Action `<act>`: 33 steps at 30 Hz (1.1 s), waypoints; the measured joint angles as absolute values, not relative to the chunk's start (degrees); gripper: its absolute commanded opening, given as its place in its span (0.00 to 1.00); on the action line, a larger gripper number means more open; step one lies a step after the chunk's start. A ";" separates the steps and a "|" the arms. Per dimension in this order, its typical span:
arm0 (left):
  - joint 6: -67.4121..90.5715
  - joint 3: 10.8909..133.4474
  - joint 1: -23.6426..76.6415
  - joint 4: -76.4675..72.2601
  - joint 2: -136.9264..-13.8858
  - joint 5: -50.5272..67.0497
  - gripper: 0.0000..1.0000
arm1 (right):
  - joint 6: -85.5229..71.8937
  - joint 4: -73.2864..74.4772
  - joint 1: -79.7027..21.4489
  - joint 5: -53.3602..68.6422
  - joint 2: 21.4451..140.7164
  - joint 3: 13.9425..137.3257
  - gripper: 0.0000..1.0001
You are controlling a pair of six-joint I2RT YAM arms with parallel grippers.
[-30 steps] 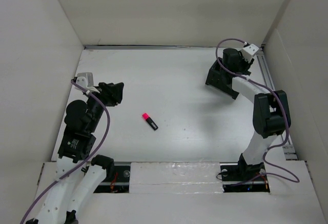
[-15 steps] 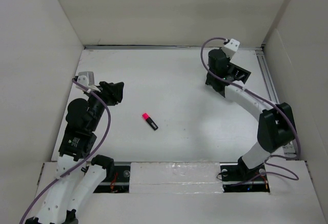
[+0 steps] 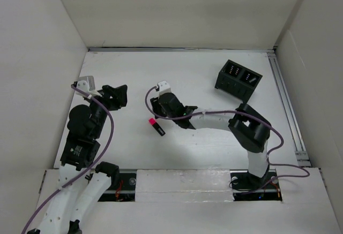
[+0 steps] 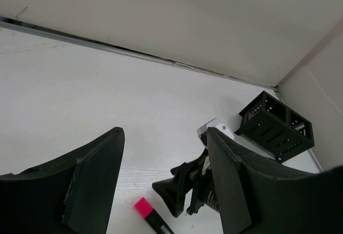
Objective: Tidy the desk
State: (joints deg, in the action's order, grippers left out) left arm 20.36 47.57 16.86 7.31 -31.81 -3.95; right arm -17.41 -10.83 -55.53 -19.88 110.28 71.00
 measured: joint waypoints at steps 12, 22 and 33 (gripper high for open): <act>20.34 47.57 16.86 7.57 -31.20 -3.95 0.60 | -14.09 -4.75 -62.67 -17.96 115.83 73.63 0.68; 20.36 47.57 16.86 7.55 -30.61 -3.90 0.60 | -14.31 0.69 -63.53 -21.96 119.66 78.06 0.22; 20.36 47.57 16.86 7.55 -30.13 -3.18 0.59 | -18.46 0.38 -57.30 -23.94 112.25 72.18 0.09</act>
